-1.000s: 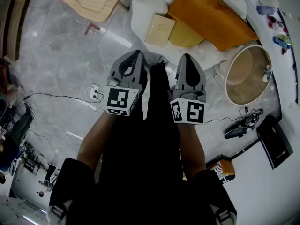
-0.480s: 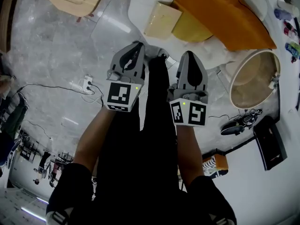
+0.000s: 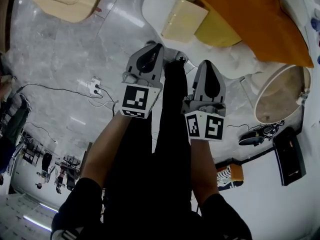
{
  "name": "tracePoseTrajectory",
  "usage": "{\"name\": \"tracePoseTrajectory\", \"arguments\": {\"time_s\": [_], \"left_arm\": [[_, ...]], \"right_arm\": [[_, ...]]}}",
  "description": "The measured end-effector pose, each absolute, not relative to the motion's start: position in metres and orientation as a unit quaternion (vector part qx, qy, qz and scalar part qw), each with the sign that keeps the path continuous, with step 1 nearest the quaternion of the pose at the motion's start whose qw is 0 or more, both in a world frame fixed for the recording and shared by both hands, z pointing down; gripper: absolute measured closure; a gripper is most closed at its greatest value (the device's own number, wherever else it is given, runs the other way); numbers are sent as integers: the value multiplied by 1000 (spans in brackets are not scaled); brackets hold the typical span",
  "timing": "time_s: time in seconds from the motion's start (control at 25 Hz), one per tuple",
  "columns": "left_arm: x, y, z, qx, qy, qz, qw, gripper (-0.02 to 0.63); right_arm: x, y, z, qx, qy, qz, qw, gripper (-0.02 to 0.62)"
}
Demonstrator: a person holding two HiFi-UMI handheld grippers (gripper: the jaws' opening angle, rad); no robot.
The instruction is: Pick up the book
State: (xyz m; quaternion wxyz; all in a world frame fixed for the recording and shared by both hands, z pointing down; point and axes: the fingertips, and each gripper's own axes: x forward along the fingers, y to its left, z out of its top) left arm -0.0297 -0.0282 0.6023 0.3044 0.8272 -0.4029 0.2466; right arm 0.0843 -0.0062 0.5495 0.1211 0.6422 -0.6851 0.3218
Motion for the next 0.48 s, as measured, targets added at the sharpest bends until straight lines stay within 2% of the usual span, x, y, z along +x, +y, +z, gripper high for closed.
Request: {"name": "tracePoseTrajectory", "arguments": {"time_s": [0.48], "left_arm": [[-27,-23,697,813,-391,269,337,604]], "right_arm": [[73,-11,605,630,-680,349,133,592]]}}
